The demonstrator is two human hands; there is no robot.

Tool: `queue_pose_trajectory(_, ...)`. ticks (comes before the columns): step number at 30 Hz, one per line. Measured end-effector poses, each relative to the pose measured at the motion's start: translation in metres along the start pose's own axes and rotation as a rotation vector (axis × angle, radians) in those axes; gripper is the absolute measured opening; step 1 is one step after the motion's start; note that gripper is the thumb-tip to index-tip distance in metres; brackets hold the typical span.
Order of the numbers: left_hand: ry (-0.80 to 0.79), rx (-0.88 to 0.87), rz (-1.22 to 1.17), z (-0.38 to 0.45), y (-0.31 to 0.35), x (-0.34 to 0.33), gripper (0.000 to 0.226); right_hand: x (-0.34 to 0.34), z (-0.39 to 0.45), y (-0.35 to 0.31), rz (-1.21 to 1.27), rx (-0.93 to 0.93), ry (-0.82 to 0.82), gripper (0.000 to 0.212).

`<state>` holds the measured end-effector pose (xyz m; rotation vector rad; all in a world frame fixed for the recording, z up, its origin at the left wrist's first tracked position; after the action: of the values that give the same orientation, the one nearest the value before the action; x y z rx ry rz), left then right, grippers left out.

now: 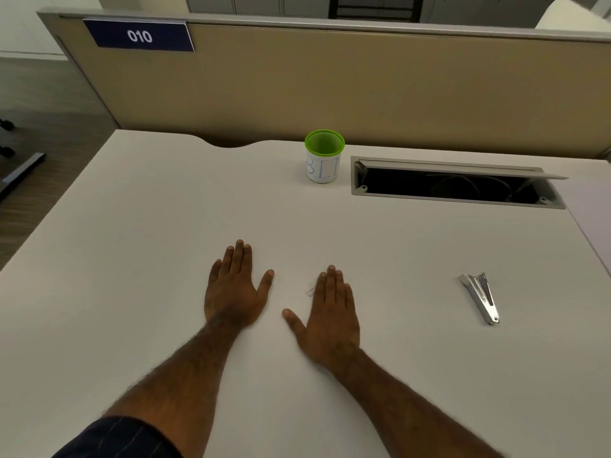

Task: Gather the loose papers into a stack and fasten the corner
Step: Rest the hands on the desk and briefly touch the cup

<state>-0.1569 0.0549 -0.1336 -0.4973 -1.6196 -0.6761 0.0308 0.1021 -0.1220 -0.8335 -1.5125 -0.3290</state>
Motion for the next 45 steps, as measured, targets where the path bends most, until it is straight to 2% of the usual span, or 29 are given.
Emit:
queue_pose_trajectory(5,0.002,0.006,-0.016,0.000,-0.002,0.000,0.082,0.008,-0.016,0.015,0.065,0.105,0.069,0.089)
queue_pose_trajectory(7,0.005,0.005,-0.008,0.000,-0.001,0.000,0.082,0.005,-0.038,0.006,-0.007,0.288,0.051,0.084)
queue_pose_trajectory(10,0.012,-0.001,-0.013,-0.001,0.001,0.002,0.083,-0.008,-0.064,-0.020,-0.091,0.619,-0.061,0.077)
queue_pose_trajectory(12,0.010,-0.004,-0.019,-0.001,0.001,0.003,0.083,-0.010,-0.063,-0.026,-0.089,0.711,-0.107,0.078)
queue_pose_trajectory(22,0.012,0.003,-0.017,-0.001,0.001,0.002,0.082,0.015,0.027,0.010,-0.245,0.702,-0.088,0.080)
queue_pose_trajectory(26,0.004,-0.003,-0.014,0.001,0.003,0.000,0.082,0.025,0.048,0.029,-0.249,0.594,-0.063,0.080)
queue_pose_trajectory(30,0.005,-0.011,-0.023,0.008,0.007,0.000,0.083,0.030,0.030,0.030,-0.138,0.461,0.062,0.080)
queue_pose_trajectory(36,-0.010,-0.004,-0.021,0.020,0.015,-0.002,0.085,-0.007,-0.044,-0.019,-0.069,0.719,-0.102,0.084)
queue_pose_trajectory(45,-0.033,0.008,-0.024,0.043,0.034,-0.001,0.080,0.009,0.019,0.003,-0.157,0.631,-0.072,0.080)
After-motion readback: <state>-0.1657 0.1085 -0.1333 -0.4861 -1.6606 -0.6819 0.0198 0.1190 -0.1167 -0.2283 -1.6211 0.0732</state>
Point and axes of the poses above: each hand's wrist, its own z-axis towards the middle knuckle, its own x-axis out of the back of the hand, y = z × x, the point moved 7 cm from there along z, towards the middle knuckle, and after that the axes turned 14 degrees about x, right-handed, at the moved point
